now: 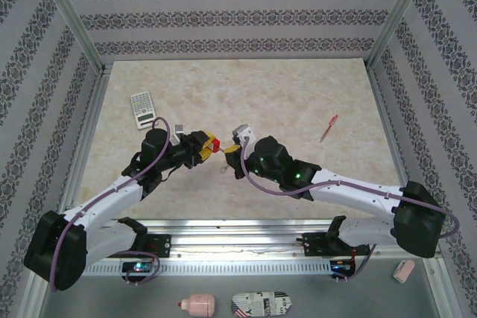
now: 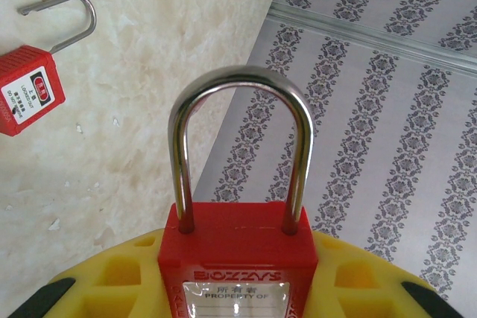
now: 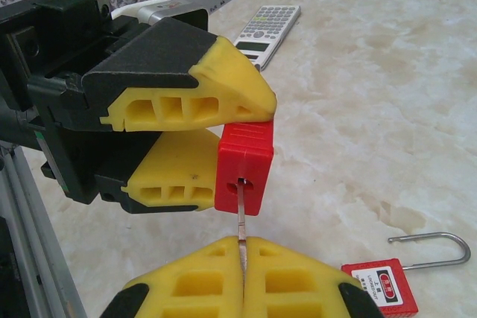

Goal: Unlock with the key

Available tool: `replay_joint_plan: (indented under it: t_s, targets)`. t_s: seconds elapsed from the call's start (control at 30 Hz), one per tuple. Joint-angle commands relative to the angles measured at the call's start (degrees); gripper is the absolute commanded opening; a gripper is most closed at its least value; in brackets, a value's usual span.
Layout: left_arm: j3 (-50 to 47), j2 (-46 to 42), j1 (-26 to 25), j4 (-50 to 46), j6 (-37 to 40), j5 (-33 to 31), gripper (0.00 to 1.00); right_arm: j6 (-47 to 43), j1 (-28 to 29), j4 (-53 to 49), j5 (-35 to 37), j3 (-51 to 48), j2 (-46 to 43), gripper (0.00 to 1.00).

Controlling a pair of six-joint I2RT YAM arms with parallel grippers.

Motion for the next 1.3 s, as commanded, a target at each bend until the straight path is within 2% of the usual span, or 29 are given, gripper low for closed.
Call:
replay_joint_plan:
  t_s: [0.0,0.7,1.27]
  targets:
    - [1.98,-1.43,0.45,1.39,0.19,0.28,0.00,0.45,0.15,2.32,0.23,1.26,0.80,0.00]
    - [1.72,0.19,0.24,4.93,-1.82,0.49,0.00,0.37,1.12,2.56,-0.24,2.01,2.40,0.00]
    - [5.16,0.82,0.24,2.23,-1.39,1.08,0.00,0.19,2.00,2.02,0.40,1.19,2.16,0.00]
